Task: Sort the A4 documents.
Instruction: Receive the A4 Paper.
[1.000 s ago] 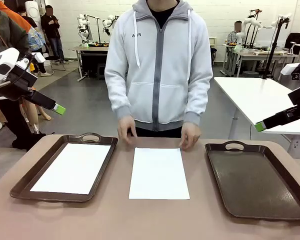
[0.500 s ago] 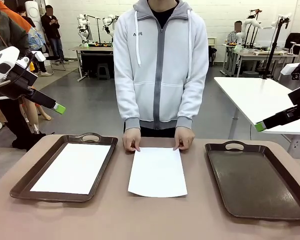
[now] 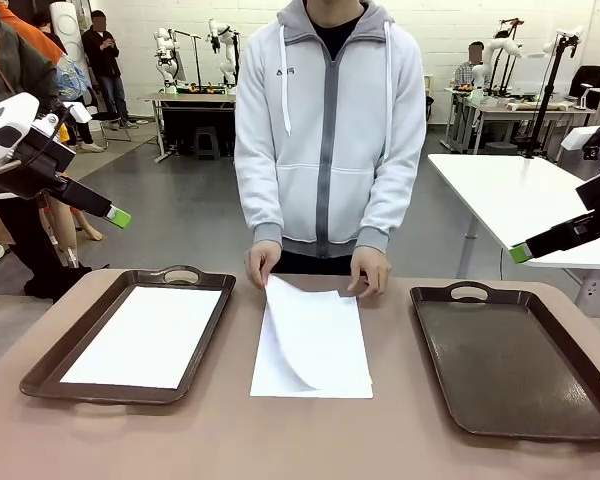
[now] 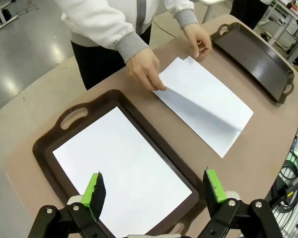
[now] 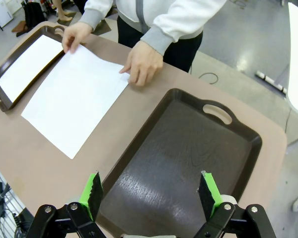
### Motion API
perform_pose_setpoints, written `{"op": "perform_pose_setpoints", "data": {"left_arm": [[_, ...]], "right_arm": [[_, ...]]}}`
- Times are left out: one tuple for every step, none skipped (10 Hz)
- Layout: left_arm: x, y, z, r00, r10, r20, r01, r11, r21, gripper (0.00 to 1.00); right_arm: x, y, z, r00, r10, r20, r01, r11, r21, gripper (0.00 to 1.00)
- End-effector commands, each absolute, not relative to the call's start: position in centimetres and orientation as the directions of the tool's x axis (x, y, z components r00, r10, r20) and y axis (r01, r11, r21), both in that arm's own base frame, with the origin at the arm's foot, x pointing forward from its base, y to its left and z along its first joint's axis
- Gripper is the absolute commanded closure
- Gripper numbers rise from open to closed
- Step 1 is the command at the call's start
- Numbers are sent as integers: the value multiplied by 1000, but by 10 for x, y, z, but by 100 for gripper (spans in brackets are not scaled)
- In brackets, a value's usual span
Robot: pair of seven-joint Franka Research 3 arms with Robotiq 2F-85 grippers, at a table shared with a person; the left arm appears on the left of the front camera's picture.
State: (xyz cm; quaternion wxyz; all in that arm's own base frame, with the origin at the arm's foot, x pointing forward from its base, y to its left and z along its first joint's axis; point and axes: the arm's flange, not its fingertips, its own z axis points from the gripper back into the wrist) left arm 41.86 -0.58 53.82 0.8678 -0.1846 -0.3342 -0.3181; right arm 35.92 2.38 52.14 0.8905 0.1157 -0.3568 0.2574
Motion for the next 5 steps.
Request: {"op": "perform_pose_setpoints", "data": {"left_arm": [[417, -5, 536, 564, -440, 699, 675, 733, -84, 0], [417, -5, 536, 564, -440, 699, 675, 733, -84, 0], [417, -5, 536, 564, -440, 699, 675, 733, -84, 0], [417, -5, 536, 564, -440, 699, 675, 733, -84, 0], [417, -5, 536, 564, -440, 699, 675, 733, -84, 0]], "right_arm": [[360, 24, 520, 613, 376, 695, -544, 838, 27, 0], [360, 24, 520, 613, 376, 695, -544, 838, 27, 0], [360, 24, 520, 613, 376, 695, -544, 838, 27, 0], [360, 24, 520, 613, 376, 695, -544, 838, 27, 0], [360, 24, 520, 613, 376, 695, -544, 838, 27, 0]]}}
